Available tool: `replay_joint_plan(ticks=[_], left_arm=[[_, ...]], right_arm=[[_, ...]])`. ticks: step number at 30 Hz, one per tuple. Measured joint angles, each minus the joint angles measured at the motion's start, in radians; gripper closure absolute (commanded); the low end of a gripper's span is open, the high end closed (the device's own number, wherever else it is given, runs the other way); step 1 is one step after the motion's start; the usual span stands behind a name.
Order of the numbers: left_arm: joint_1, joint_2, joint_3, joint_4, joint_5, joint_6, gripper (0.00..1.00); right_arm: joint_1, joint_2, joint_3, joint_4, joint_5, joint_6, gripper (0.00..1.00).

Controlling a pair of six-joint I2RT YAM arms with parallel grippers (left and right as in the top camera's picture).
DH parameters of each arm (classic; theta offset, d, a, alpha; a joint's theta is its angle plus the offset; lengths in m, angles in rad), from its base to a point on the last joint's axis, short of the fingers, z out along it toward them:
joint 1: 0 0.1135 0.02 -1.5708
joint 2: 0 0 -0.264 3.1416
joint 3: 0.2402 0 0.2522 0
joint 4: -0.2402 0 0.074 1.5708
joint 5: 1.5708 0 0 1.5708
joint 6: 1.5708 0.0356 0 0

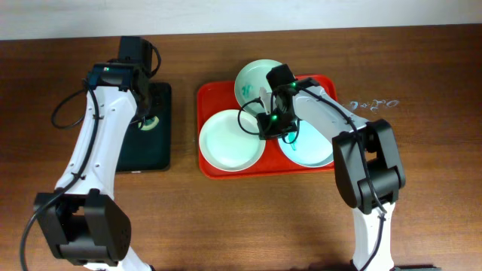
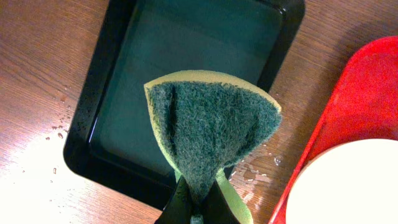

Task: Clean dirty plates on tray and stack at the side
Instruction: 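Hold the white plate with the right gripper and scrub it with the sponge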

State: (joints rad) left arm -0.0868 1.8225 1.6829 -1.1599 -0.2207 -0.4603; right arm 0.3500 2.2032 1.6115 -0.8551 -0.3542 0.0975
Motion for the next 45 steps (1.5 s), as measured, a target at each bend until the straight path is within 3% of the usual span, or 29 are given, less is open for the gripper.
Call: replay_joint_plan(ticks=[3, 7, 11, 15, 23, 29, 33, 35, 38, 40, 45], left_arm=[[0.003, 0.0, 0.0, 0.0, 0.0, 0.0, 1.0], [0.003, 0.0, 0.0, 0.005, 0.0, 0.0, 1.0], [0.003, 0.0, 0.0, 0.009, 0.001, 0.0, 1.0], [0.015, 0.0, 0.0, 0.012, 0.005, 0.0, 1.0], [0.028, 0.0, 0.0, 0.012, 0.023, 0.0, 1.0], [0.028, 0.0, 0.0, 0.012, 0.038, 0.0, 1.0], [0.028, 0.0, 0.0, 0.013, 0.039, 0.0, 1.0], [0.028, 0.0, 0.0, 0.013, 0.041, 0.0, 1.0], [0.028, 0.0, 0.0, 0.014, 0.042, 0.0, 1.0], [0.028, 0.0, 0.0, 0.016, 0.042, 0.0, 1.0], [0.028, 0.0, 0.0, 0.015, 0.042, 0.0, 1.0]], right_arm=[[0.002, 0.006, 0.019, -0.024, -0.003, 0.001, 0.96], [0.022, 0.009, 0.169, -0.235, 0.134, 0.003, 0.96], [0.103, 0.001, 0.393, -0.446, 0.393, 0.004, 0.96], [0.249, -0.004, 0.612, -0.681, 0.789, 0.007, 0.96], [0.465, -0.005, 0.665, -0.788, 1.449, 0.003, 0.96], [0.556, -0.005, 0.665, -0.777, 1.656, 0.003, 0.96], [0.448, -0.005, 0.665, -0.643, 1.516, 0.003, 0.96], [0.319, -0.005, 0.666, -0.583, 1.266, 0.002, 0.96], [-0.045, -0.004, 0.666, -0.539, 0.616, -0.014, 0.96], [-0.216, 0.003, 0.666, -0.539, 0.34, -0.027, 0.96], [-0.572, 0.045, 0.628, -0.493, 0.043, -0.033, 0.96]])
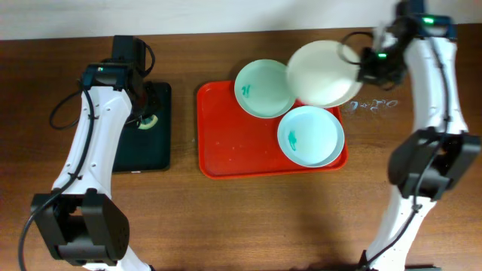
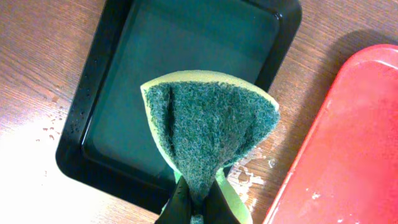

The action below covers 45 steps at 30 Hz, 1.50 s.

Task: Clean dirty plates on tray and stack at the side
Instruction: 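Hold the white plate with the right gripper and scrub it with the sponge, then carry the white plate with the right gripper to the table's right side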

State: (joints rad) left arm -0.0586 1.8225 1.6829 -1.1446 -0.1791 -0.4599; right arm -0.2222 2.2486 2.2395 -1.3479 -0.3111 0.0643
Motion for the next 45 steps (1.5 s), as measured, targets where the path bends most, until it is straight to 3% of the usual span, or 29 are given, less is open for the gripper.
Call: replay_joint_plan(ticks=[4, 8, 10, 12, 16, 19, 22, 25, 29, 34, 37, 38, 45], left_arm=[[0.0, 0.0, 0.0, 0.001, 0.0, 0.0, 1.0], [0.0, 0.0, 0.0, 0.0, 0.0, 0.0, 1.0], [0.0, 0.0, 0.0, 0.001, 0.0, 0.0, 1.0], [0.0, 0.0, 0.0, 0.002, 0.0, 0.0, 1.0], [0.0, 0.0, 0.0, 0.002, 0.0, 0.0, 1.0], [0.0, 0.0, 0.0, 0.002, 0.0, 0.0, 1.0], [0.0, 0.0, 0.0, 0.002, 0.0, 0.0, 1.0], [0.0, 0.0, 0.0, 0.001, 0.0, 0.0, 1.0], [0.0, 0.0, 0.0, 0.002, 0.0, 0.0, 1.0], [0.0, 0.0, 0.0, 0.002, 0.0, 0.0, 1.0], [0.0, 0.0, 0.0, 0.002, 0.0, 0.0, 1.0], [0.0, 0.0, 0.0, 0.002, 0.0, 0.0, 1.0], [0.0, 0.0, 0.0, 0.002, 0.016, 0.0, 1.0]], right_arm=[[-0.215, 0.026, -0.152, 0.166, -0.042, 0.018, 0.96], [-0.318, 0.037, -0.358, 0.356, -0.029, 0.063, 0.96], [-0.347, 0.048, -0.422, 0.391, -0.02, 0.079, 0.81], [-0.362, 0.05, -0.432, 0.396, -0.019, 0.089, 0.45], [-0.365, 0.055, -0.329, 0.242, -0.019, 0.101, 0.4], [-0.359, 0.054, -0.057, 0.111, -0.02, 0.111, 0.26], [-0.32, 0.037, 0.135, 0.063, -0.052, 0.056, 0.26], [-0.183, 0.024, 0.155, 0.064, -0.132, -0.09, 0.25], [0.054, 0.027, 0.039, 0.2, -0.115, -0.177, 0.23], [0.293, 0.034, -0.208, 0.502, -0.031, -0.18, 0.24], [0.338, 0.036, -0.313, 0.622, 0.078, -0.11, 0.31], [0.342, 0.036, -0.338, 0.645, 0.105, -0.093, 0.41], [0.342, 0.055, -0.413, 0.7, 0.147, -0.061, 0.48]])
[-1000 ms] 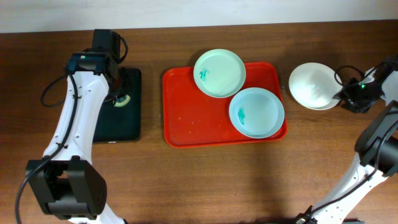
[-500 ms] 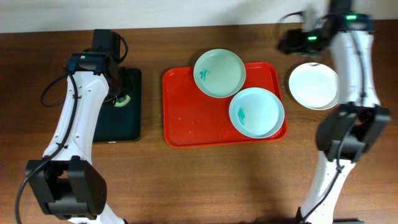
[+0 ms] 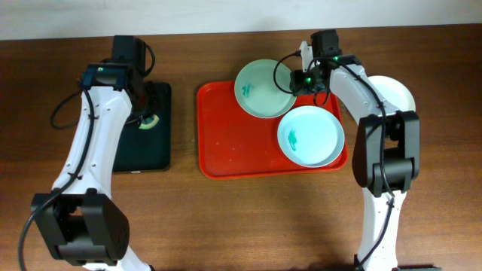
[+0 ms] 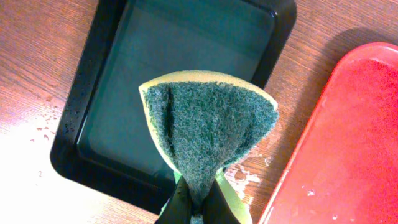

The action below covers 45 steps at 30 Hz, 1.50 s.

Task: Clean dirty plates on tray and stack at the side
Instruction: 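Carry the white plate with the right gripper to the table's right side, then grasp the pale green plate with the right gripper and scrub it with the sponge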

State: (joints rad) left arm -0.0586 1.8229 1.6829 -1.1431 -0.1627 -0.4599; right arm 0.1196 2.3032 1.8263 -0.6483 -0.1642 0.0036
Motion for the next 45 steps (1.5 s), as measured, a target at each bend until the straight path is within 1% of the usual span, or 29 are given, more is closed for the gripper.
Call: replay_joint_plan(ticks=[2, 5, 7, 9, 10, 14, 20, 23, 26, 29, 31, 33, 34, 35, 37, 40, 45], left_arm=[[0.0, 0.0, 0.0, 0.0, 0.003, 0.0, 1.0], [0.0, 0.0, 0.0, 0.003, 0.003, 0.0, 1.0], [0.0, 0.0, 0.0, 0.003, 0.003, 0.0, 1.0], [0.0, 0.0, 0.0, 0.003, 0.003, 0.0, 1.0], [0.0, 0.0, 0.0, 0.003, 0.003, 0.0, 1.0], [0.0, 0.0, 0.0, 0.003, 0.008, 0.0, 1.0], [0.0, 0.0, 0.0, 0.003, 0.042, 0.006, 1.0], [0.0, 0.0, 0.0, 0.013, 0.128, 0.041, 1.0], [-0.018, 0.0, 0.0, 0.018, 0.189, 0.068, 1.0], [-0.077, 0.0, -0.001, 0.027, 0.208, 0.076, 1.0], [-0.126, 0.0, -0.014, 0.048, 0.214, 0.076, 1.0], [-0.172, 0.0, -0.046, 0.079, 0.217, 0.076, 1.0], [-0.192, 0.0, -0.064, 0.088, 0.22, 0.076, 1.0], [-0.204, 0.0, -0.082, 0.101, 0.22, 0.076, 1.0], [-0.212, 0.0, -0.113, 0.14, 0.229, 0.075, 1.0], [-0.232, 0.0, -0.207, 0.281, 0.277, 0.059, 1.0], [-0.308, 0.001, -0.41, 0.612, 0.315, -0.04, 1.0]], right_arm=[[0.0, 0.017, -0.001, 0.018, -0.01, 0.002, 0.5], [0.0, 0.034, -0.005, 0.038, -0.052, 0.005, 0.66], [0.002, 0.035, -0.005, 0.042, -0.066, 0.012, 0.68], [0.012, 0.035, -0.005, 0.045, -0.074, 0.014, 0.92], [0.02, 0.035, -0.005, 0.047, -0.077, 0.013, 0.96], [0.06, 0.035, -0.003, 0.04, -0.105, 0.042, 0.96], [0.097, 0.011, -0.005, -0.146, -0.185, 0.052, 0.96], [0.128, -0.021, -0.007, -0.28, -0.205, 0.053, 0.96], [0.183, -0.023, -0.008, -0.341, -0.187, 0.053, 0.96], [0.226, -0.024, -0.03, -0.317, -0.158, 0.053, 0.95], [0.235, -0.025, -0.077, -0.243, -0.146, 0.053, 0.91], [0.233, -0.037, -0.105, -0.194, -0.125, 0.056, 0.91], [0.233, -0.039, -0.107, -0.187, -0.113, 0.057, 0.95], [0.229, -0.041, -0.108, -0.18, -0.098, 0.056, 0.96], [0.222, -0.045, -0.109, -0.181, -0.091, 0.054, 0.96], [0.196, -0.047, -0.109, -0.18, -0.086, 0.056, 0.96], [0.195, -0.049, -0.112, -0.178, -0.088, 0.058, 0.96]])
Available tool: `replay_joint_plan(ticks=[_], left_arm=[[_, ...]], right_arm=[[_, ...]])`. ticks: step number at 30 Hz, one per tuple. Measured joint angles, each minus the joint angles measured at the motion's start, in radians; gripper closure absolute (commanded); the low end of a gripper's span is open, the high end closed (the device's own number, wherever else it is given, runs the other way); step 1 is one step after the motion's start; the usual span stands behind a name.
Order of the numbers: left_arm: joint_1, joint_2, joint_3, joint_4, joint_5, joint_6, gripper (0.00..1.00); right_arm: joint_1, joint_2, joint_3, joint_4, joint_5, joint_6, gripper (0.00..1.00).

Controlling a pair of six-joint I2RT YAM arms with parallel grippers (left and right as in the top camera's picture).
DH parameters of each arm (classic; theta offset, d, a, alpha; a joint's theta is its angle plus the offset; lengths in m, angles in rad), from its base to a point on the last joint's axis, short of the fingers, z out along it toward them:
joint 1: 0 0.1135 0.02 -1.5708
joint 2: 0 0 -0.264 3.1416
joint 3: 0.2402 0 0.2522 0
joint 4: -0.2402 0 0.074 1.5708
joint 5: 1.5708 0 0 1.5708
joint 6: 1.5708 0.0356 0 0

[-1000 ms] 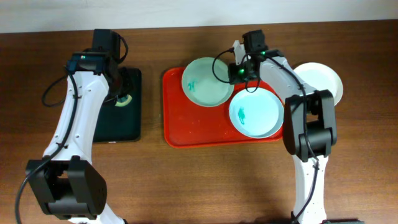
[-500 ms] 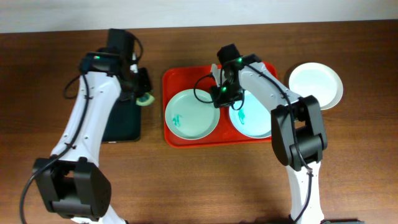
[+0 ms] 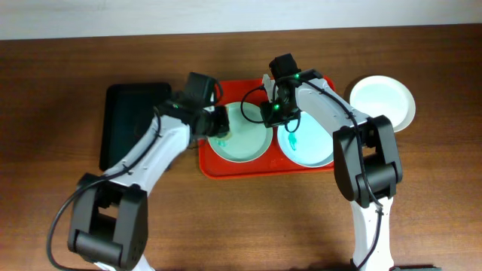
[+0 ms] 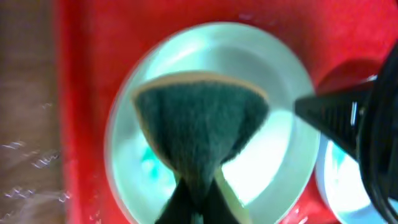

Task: Clean dirty plates on tray and stack at the side
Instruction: 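Grasp the pale green plate with the right gripper and scrub it with the sponge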

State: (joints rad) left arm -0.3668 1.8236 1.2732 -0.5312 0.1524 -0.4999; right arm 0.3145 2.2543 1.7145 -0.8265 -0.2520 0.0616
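A pale green plate (image 3: 242, 144) (image 4: 273, 149) with a teal smear lies at the left of the red tray (image 3: 322, 79) (image 4: 81, 74). My left gripper (image 3: 217, 123) (image 4: 198, 208) is shut on a green-and-yellow sponge (image 3: 219, 125) (image 4: 199, 124), held over the plate's left half. My right gripper (image 3: 273, 113) stands at the plate's right rim, shut on it, and one dark finger (image 4: 336, 115) shows in the left wrist view. A second smeared plate (image 3: 309, 147) lies in the tray's right half.
One clean white plate (image 3: 382, 102) lies on the table to the right of the tray. A black tray (image 3: 124, 113) of water sits left of the red tray. Water drops dot the wood by the red tray's left edge.
My left gripper has gone with the sponge from over the black tray to over the red tray. The back plate now lies at the tray's front left, with my right gripper on its rim.
Three plates lay in the red tray, my right gripper at the front left one and my left holding the sponge over the black tray. Then the right held that plate beyond the tray. Then it lay on the table. Now both grippers meet at another plate.
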Motion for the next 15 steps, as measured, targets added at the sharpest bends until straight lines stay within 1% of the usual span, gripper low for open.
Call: replay_joint_plan(ticks=[1, 5, 8, 11, 13, 15], left_arm=[[-0.014, 0.0, -0.03, 0.045, 0.003, -0.015, 1.0], [-0.042, 0.009, -0.065, 0.134, 0.01, -0.069, 1.0], [-0.042, 0.069, -0.065, 0.195, 0.01, -0.088, 1.0], [-0.042, 0.15, -0.065, 0.201, 0.003, -0.096, 1.0], [-0.042, 0.157, -0.064, 0.204, -0.008, -0.096, 1.0], [-0.051, 0.157, -0.056, 0.186, -0.055, -0.096, 1.0]], right_arm=[[0.0, 0.0, 0.0, 0.0, 0.0, 0.011, 0.96], [0.0, 0.0, 0.0, 0.001, 0.0, 0.051, 0.96], [0.0, 0.0, 0.0, 0.002, -0.001, 0.069, 0.96], [0.0, 0.0, 0.0, 0.002, 0.0, 0.073, 0.96], [0.0, 0.0, 0.0, 0.002, 0.0, 0.074, 0.96], [0.0, 0.0, 0.0, 0.002, 0.0, 0.074, 0.96]])
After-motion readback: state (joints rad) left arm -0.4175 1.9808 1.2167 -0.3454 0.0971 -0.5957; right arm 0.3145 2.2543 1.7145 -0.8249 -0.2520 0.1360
